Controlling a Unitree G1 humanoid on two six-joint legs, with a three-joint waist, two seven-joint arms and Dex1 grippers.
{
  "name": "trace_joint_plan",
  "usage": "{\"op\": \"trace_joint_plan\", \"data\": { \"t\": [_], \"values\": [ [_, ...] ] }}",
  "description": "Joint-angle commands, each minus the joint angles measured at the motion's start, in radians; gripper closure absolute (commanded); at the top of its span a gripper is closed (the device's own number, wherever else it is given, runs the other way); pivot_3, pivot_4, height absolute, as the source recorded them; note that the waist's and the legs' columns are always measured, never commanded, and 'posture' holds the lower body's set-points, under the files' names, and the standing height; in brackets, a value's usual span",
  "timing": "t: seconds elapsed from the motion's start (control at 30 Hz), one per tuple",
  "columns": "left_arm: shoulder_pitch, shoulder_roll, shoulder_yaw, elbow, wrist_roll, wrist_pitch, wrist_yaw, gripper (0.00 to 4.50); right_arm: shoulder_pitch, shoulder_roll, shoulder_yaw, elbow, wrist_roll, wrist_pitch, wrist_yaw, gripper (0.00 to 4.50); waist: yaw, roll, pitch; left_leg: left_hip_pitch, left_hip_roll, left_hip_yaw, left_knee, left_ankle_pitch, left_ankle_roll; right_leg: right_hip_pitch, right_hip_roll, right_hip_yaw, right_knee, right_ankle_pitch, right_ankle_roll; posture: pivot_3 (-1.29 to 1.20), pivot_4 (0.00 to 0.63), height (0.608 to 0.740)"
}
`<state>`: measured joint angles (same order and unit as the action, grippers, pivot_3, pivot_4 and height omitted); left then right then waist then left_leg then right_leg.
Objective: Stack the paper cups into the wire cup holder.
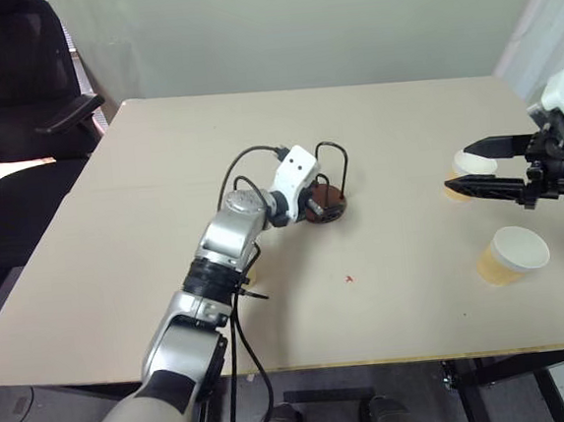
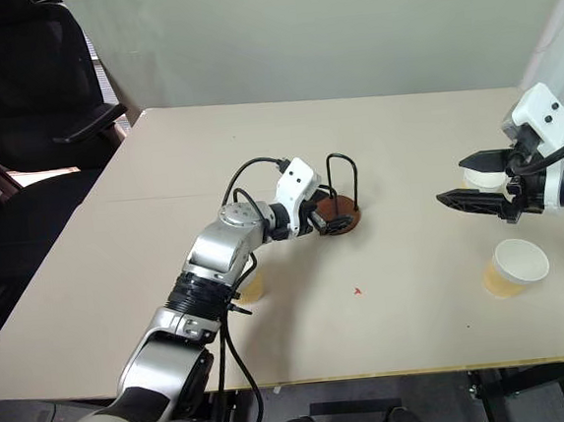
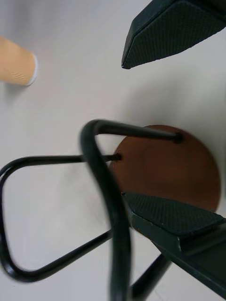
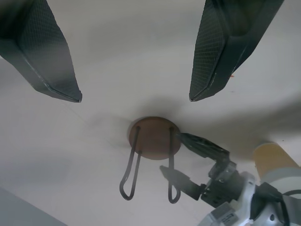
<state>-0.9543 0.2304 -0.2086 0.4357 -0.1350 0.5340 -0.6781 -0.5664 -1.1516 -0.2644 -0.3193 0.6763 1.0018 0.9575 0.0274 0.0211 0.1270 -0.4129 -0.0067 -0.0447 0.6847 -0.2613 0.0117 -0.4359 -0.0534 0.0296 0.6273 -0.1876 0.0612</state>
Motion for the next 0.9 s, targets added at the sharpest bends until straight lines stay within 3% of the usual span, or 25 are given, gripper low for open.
{"op": "trace_joint_plan", "data": {
  "t": [0.03, 0.17, 0.37, 0.43, 0.6, 0.7, 0.9],
  "values": [
    [-0.043, -0.016, 0.032, 0.013, 0.007, -0.043, 0.024, 0.37, -0.016, -0.016, -0.038, -0.020, 0.020, -0.011, 0.000, 0.67, 0.000, 0.000, 0.000, 0.000, 0.000, 0.000, 0.000, 0.000, 0.000, 0.000, 0.000, 0.000, 0.000, 0.000, 0.000, 0.00, 0.150, 0.740],
    [-0.050, -0.034, 0.047, 0.036, 0.010, -0.063, 0.046, 1.58, -0.016, -0.011, -0.026, -0.017, 0.018, -0.023, 0.001, 0.67, 0.000, 0.000, 0.000, 0.000, 0.000, 0.000, 0.000, 0.000, 0.000, 0.000, 0.000, 0.000, 0.000, 0.000, 0.000, 0.00, 0.150, 0.740],
    [-0.052, -0.039, 0.066, 0.023, 0.009, -0.076, 0.057, 3.97, -0.027, -0.010, -0.012, -0.006, 0.015, -0.036, 0.007, 0.67, 0.001, 0.000, 0.000, 0.000, 0.000, 0.000, 0.000, 0.000, 0.000, 0.000, 0.000, 0.000, 0.000, 0.000, 0.001, 0.00, 0.150, 0.740],
    [-0.048, -0.024, 0.070, -0.003, 0.004, -0.068, 0.044, 4.48, -0.029, -0.010, -0.008, -0.003, 0.013, -0.040, 0.008, 0.67, 0.001, 0.000, 0.000, 0.000, 0.000, 0.000, 0.000, 0.000, 0.000, 0.000, 0.000, 0.000, 0.000, 0.000, 0.001, 0.00, 0.150, 0.740],
    [-0.016, 0.043, 0.045, -0.116, -0.033, -0.036, -0.094, 4.48, -0.024, -0.017, -0.016, -0.008, 0.018, -0.040, 0.012, 0.67, 0.001, 0.000, 0.000, 0.000, 0.000, 0.000, 0.000, 0.000, 0.000, 0.000, 0.001, 0.000, 0.000, 0.000, 0.001, 0.00, 0.150, 0.740],
    [0.033, 0.106, -0.009, -0.258, -0.102, -0.017, -0.292, 4.48, 0.013, -0.058, -0.085, -0.032, 0.054, 0.000, 0.041, 0.67, 0.002, 0.000, 0.000, -0.001, 0.000, 0.000, 0.000, 0.000, 0.000, 0.000, 0.001, 0.000, -0.001, 0.000, 0.001, 0.00, 0.150, 0.740],
    [0.073, 0.196, -0.074, -0.375, -0.193, 0.027, -0.545, 4.48, 0.023, -0.127, -0.207, -0.074, 0.188, 0.127, 0.071, 0.67, 0.010, 0.000, 0.000, -0.003, -0.002, -0.001, 0.000, 0.000, 0.001, -0.001, 0.001, 0.000, -0.001, -0.001, 0.002, 0.00, 0.150, 0.740]
  ]
}}
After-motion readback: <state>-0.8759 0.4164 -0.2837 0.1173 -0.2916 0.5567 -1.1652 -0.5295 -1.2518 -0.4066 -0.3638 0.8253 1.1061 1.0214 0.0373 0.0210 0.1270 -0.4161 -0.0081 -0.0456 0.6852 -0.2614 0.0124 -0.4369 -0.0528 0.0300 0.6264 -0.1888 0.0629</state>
